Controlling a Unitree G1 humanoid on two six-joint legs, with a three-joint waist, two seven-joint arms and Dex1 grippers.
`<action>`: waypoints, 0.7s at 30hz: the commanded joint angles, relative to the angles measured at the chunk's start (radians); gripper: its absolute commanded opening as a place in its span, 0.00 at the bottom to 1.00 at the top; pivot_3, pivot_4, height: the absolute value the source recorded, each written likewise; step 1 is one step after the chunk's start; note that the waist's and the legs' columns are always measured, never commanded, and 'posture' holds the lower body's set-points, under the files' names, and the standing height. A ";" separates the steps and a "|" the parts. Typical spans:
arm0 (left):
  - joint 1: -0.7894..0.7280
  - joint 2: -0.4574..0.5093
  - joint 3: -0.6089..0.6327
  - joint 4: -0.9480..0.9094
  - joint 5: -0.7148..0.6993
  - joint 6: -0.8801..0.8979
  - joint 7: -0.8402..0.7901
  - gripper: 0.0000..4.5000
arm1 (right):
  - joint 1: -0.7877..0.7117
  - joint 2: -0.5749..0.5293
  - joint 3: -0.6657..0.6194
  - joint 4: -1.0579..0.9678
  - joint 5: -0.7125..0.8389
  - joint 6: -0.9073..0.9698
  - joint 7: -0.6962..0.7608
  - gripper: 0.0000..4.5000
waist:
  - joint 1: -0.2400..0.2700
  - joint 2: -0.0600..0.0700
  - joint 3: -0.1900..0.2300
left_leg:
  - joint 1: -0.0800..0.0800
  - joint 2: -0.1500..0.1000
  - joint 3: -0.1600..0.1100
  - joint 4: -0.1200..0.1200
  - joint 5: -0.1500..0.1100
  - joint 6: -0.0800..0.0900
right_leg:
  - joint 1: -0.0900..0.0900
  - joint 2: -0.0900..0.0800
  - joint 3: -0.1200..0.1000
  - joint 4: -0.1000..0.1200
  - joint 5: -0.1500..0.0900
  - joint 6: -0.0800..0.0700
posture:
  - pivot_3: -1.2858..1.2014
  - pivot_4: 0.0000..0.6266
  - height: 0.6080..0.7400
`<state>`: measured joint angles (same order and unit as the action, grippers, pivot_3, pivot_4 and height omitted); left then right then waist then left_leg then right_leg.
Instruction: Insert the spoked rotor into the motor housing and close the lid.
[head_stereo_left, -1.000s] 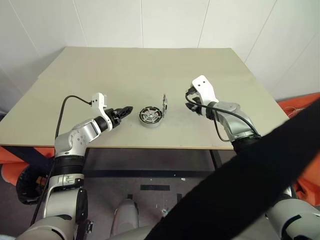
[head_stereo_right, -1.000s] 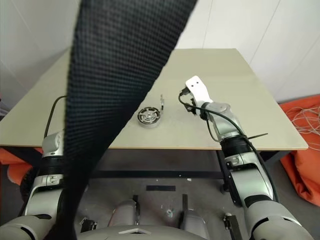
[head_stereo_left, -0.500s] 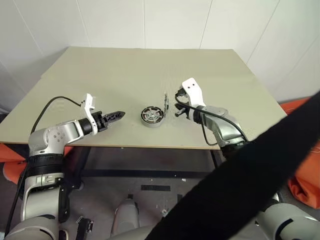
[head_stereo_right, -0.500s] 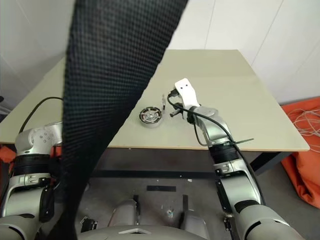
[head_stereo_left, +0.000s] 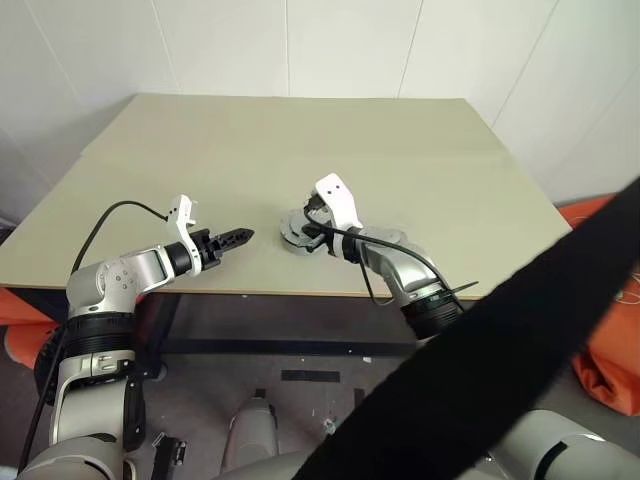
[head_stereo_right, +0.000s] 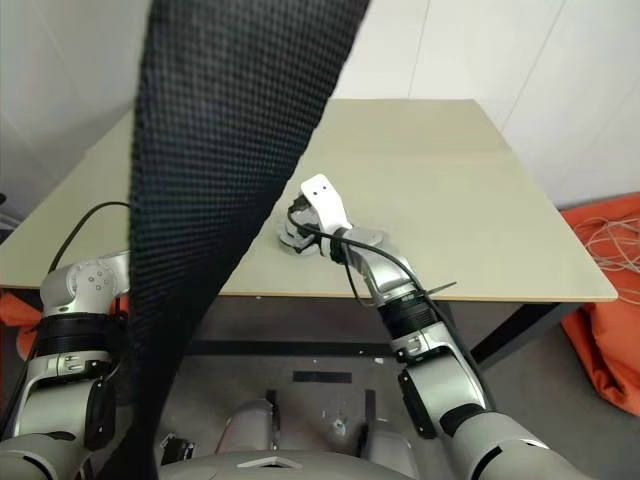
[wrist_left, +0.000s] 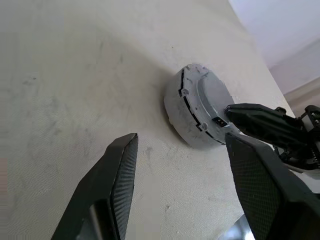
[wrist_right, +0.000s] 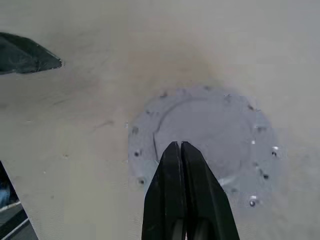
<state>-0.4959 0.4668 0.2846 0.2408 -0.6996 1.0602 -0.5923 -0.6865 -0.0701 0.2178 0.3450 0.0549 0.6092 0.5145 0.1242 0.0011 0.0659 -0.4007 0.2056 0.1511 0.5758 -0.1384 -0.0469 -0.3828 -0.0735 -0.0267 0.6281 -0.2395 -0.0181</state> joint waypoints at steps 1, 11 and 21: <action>-0.018 0.004 0.020 -0.020 -0.002 -0.021 0.007 0.66 | -0.006 0.013 0.008 0.075 -0.010 -0.052 -0.002 0.00 | -0.001 0.000 0.000 | 0.001 0.000 0.000 0.000 0.000 0.000 | 0.001 0.000 0.000 0.000 0.000 0.000 | 0.52 0.00 1.00; -0.015 -0.009 0.009 -0.020 0.001 -0.037 0.011 0.66 | -0.003 0.022 -0.089 0.040 0.075 -0.148 0.030 0.00 | -0.001 0.000 0.000 | 0.018 0.000 0.000 -0.006 -0.002 0.003 | 0.014 0.000 0.002 -0.002 -0.004 0.006 | 0.52 0.00 1.00; -0.039 -0.027 -0.014 -0.001 0.014 -0.050 0.005 0.66 | 0.028 0.029 -0.118 0.012 0.152 -0.210 0.131 0.43 | -0.001 0.000 0.000 | 0.016 0.000 0.000 -0.008 -0.002 0.003 | 0.013 0.000 0.001 -0.005 -0.001 0.000 | 0.52 0.00 1.00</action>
<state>-0.5056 0.4364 0.2700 0.2571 -0.6842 1.0247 -0.5795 -0.6549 -0.0472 0.1018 0.3773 0.1843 0.4315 0.6289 0.1227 0.0009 0.0659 -0.3853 0.2057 0.1512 0.5679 -0.1401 -0.0444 -0.3699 -0.0733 -0.0252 0.6227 -0.2401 -0.0185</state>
